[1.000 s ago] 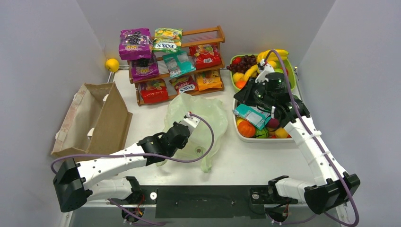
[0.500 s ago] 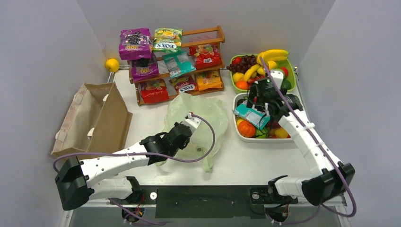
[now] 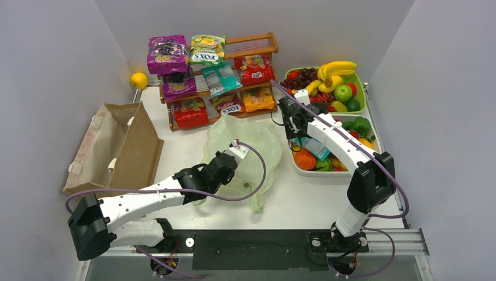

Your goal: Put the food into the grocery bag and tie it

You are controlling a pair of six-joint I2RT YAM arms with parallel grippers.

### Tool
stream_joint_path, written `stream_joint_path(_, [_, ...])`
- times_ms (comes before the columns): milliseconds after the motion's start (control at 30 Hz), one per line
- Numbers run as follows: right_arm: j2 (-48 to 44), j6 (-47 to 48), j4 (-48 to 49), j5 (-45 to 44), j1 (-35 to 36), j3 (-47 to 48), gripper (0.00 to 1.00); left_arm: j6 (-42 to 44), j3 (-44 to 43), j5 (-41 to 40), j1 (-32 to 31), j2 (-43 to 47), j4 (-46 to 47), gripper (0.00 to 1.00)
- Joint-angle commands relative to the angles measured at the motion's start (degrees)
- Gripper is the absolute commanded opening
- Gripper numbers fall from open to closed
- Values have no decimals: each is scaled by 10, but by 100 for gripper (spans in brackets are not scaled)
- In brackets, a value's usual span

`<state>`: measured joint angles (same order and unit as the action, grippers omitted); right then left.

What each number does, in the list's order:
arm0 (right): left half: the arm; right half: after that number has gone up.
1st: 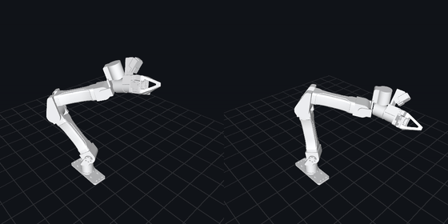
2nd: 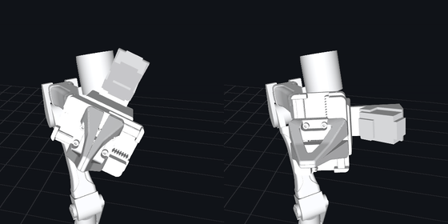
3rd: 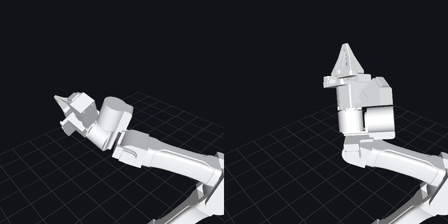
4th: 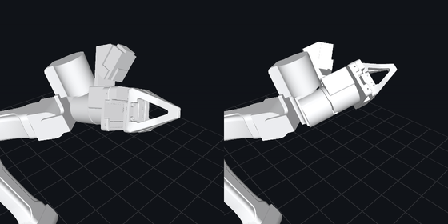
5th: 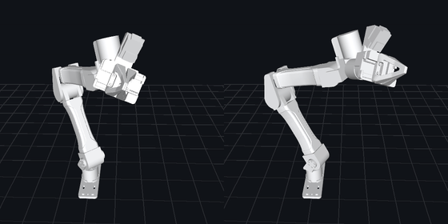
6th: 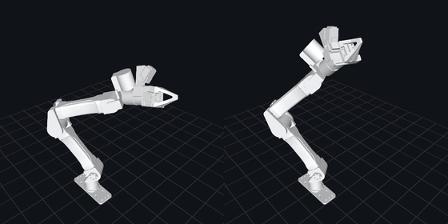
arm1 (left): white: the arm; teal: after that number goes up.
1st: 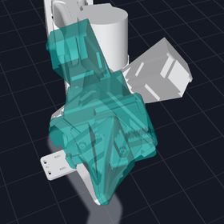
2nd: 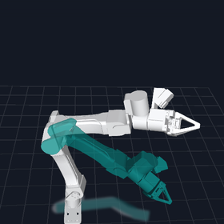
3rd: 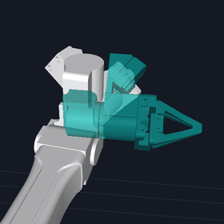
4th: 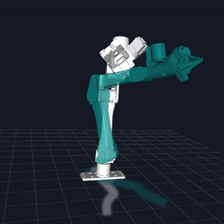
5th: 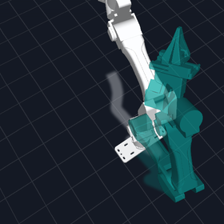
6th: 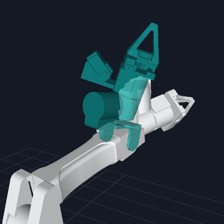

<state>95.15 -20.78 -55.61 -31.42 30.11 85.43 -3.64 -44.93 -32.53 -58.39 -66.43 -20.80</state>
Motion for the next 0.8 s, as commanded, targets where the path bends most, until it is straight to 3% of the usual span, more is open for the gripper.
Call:
stream_joint_path(0, [15, 33, -11, 5, 1, 22, 87, 2, -9, -6, 1, 14, 12, 0])
stream_joint_path(300, [51, 54, 12, 70, -8, -12, 87, 2, -8, -6, 1, 19, 14, 0])
stream_joint_path(767, [61, 64, 24, 85, -40, -29, 82, 4, -8, -6, 1, 17, 14, 0])
